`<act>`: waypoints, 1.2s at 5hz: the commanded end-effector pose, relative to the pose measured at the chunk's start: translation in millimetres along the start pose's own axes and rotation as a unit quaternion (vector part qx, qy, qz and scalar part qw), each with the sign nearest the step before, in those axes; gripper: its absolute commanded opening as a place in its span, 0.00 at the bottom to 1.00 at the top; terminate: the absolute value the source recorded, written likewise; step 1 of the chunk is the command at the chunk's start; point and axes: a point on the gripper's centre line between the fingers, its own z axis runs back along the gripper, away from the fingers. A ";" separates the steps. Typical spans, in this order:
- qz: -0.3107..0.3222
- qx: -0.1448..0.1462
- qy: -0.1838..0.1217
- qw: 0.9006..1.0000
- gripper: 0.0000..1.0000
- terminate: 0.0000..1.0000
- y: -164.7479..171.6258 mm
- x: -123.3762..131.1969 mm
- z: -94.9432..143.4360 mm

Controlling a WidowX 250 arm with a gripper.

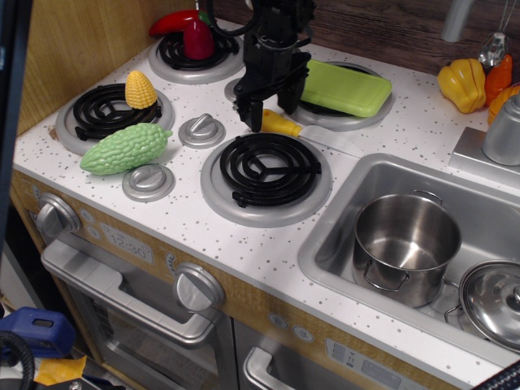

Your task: Put knife on cutting board

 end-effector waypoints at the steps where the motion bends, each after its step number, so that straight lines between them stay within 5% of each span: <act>1: 0.012 -0.019 -0.003 1.000 0.00 0.00 -2.6 6.2 7.4; 3: 0.028 -0.022 -0.015 0.999 0.00 0.00 -3.0 3.8 4.3; 5: 0.075 -0.010 -0.068 0.995 0.00 0.00 1.2 15.2 44.6; 6: 0.107 -0.024 -0.072 0.991 0.00 0.00 2.6 16.0 53.5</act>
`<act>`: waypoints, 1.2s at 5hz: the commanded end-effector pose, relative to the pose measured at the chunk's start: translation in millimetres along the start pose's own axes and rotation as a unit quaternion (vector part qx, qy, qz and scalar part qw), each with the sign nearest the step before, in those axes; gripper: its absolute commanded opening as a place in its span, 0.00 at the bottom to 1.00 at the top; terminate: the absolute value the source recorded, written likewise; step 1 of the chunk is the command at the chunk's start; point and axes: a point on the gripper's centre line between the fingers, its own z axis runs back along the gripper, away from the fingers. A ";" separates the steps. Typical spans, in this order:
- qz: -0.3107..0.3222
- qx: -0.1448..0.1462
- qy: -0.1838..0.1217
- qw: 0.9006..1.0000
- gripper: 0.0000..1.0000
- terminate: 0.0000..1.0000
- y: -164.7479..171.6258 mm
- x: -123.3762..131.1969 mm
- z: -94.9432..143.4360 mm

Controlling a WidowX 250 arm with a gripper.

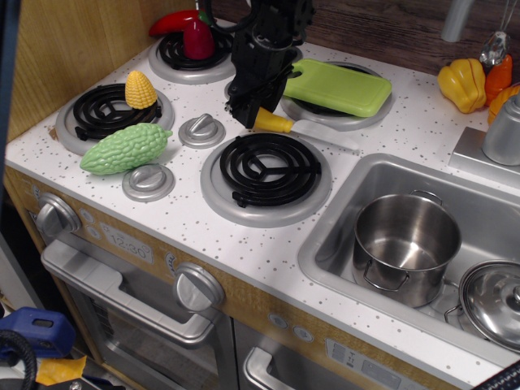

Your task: Put knife on cutting board

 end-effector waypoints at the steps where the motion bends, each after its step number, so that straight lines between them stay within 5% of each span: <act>1: 0.056 -0.073 -0.033 0.995 0.00 0.00 -17.8 15.1 44.4; 3: 0.089 -0.120 -0.079 0.986 0.00 0.00 -37.2 22.6 50.4; 6: 0.066 -0.161 -0.086 0.981 0.00 0.00 -62.3 50.8 47.7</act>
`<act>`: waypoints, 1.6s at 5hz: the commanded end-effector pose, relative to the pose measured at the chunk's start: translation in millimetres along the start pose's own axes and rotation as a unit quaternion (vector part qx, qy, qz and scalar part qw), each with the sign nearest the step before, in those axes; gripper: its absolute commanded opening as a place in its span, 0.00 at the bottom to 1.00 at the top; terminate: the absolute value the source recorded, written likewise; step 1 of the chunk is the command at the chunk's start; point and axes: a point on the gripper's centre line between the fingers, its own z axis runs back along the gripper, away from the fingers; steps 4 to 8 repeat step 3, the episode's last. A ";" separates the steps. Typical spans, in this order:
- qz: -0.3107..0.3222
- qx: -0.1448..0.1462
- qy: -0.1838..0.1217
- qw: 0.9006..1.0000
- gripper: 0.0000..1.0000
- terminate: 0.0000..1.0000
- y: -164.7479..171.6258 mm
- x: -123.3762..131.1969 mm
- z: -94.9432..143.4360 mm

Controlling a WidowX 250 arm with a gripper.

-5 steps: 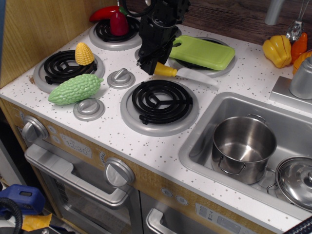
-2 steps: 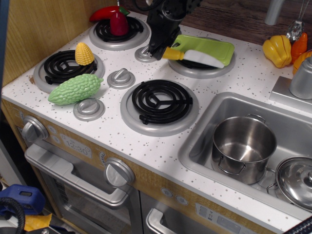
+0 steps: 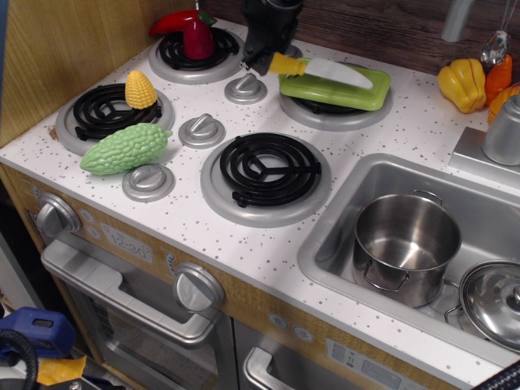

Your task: Put knife on cutting board

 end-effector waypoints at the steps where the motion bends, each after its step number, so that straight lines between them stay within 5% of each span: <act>1: 0.002 -0.052 -0.009 0.999 0.00 0.00 -24.7 18.5 -1.1; 2: 0.004 -0.061 -0.001 0.998 0.00 0.00 -25.4 12.8 -9.2; 3: 0.021 -0.078 0.007 0.997 0.00 1.00 -26.7 2.6 -13.1; 8: 0.021 -0.078 0.007 0.997 0.00 1.00 -26.7 2.6 -13.1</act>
